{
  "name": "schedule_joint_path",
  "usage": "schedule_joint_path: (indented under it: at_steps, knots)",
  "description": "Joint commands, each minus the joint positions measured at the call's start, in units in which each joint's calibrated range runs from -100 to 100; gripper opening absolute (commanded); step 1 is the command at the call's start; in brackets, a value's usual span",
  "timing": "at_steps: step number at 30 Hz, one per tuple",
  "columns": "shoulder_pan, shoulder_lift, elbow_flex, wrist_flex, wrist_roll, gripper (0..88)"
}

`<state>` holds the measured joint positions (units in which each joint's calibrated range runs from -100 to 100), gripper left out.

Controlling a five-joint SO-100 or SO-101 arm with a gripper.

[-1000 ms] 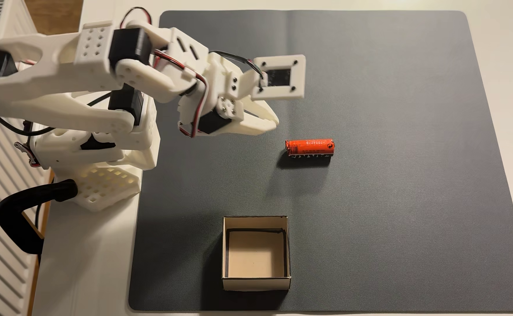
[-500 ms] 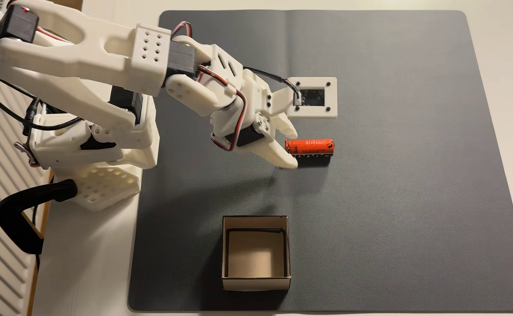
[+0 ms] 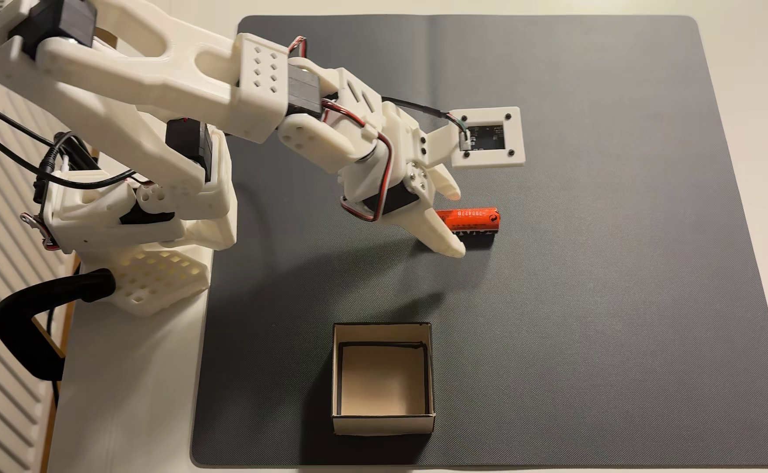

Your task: Pick the red object and place it in the box

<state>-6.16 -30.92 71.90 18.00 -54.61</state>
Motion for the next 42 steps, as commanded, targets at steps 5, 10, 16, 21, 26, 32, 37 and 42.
schedule_joint_path:
  at_steps: [5, 10, 16, 21, 26, 32, 37, 42]
  knots:
    - [-0.74, 7.79, -7.18, -0.87, -0.09, 24.3]
    - [-0.74, 11.62, -6.64, -5.59, -0.09, 24.3]
    - [-0.74, 16.46, -6.73, -8.47, -0.09, 23.9]
    - [-0.74, 18.93, -6.64, -8.82, -0.09, 12.0]
    - [-0.52, 19.44, -6.64, -8.82, -0.04, 1.9]
    - [-0.15, 18.93, -7.27, -8.12, 0.43, 0.7]
    - [-0.15, 15.36, -9.90, -3.84, 0.48, 0.7]
    - [-0.30, 8.04, -16.07, 8.14, 0.54, 0.8]
